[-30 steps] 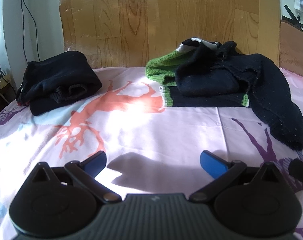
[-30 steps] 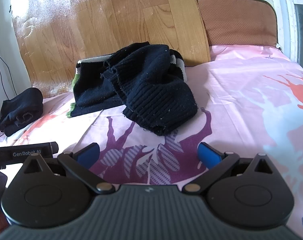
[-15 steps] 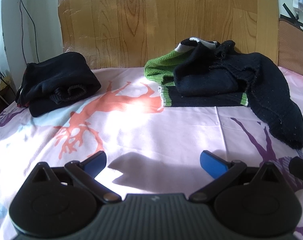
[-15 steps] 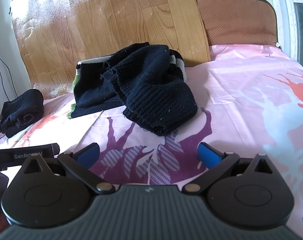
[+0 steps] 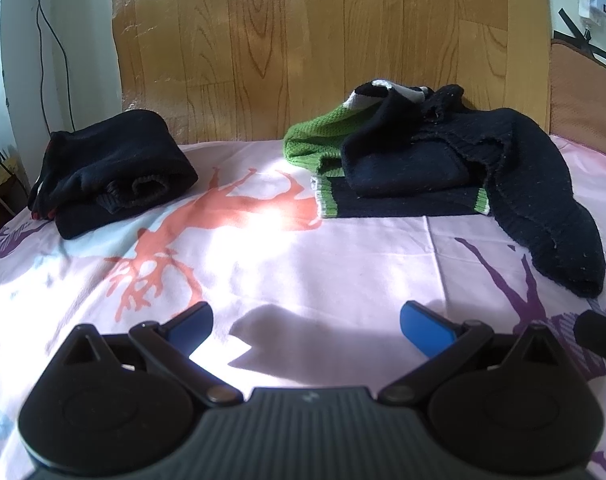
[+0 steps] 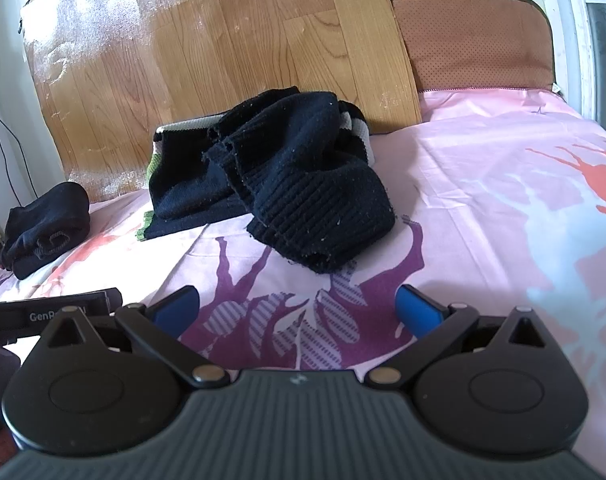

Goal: Fold small clothes

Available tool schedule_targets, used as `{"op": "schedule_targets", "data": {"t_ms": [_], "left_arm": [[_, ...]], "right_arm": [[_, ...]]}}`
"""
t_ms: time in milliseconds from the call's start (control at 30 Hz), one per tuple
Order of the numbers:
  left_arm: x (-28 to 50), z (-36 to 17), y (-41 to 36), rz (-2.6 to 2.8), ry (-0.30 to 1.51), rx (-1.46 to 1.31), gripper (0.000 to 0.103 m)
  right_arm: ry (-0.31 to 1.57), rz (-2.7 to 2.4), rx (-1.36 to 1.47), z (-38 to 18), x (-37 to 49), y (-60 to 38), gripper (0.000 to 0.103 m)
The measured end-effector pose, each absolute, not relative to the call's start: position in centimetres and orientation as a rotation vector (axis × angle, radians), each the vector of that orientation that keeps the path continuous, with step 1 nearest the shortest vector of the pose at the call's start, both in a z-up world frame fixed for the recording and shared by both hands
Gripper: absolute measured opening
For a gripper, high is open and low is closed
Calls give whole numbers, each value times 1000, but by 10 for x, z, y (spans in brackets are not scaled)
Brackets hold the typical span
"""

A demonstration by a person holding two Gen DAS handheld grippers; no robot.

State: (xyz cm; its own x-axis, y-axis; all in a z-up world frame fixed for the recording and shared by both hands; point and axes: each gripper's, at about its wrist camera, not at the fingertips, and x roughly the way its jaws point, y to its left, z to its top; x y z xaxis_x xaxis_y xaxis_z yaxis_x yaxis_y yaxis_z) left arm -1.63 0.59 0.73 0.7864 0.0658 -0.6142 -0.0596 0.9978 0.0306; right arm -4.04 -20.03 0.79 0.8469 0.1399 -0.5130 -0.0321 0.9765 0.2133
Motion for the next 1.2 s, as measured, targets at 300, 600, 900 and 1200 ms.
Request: {"op": "schedule_targets", "data": {"t_ms": [300,600,900,1200], "left_arm": [[-18,9,5,57,647,14,103],[-20,9,3,43,631,19,103],[-22,10,2,31,621,22,103],[-23,10,2,25,617,24,103]], "right_arm": [[551,91,204,8,-41,-201,103],[548,92,207,9,-41,-202,103],[547,92,207,10,-41,-202,103],[546,92,207,10,-41,-202,103]]}}
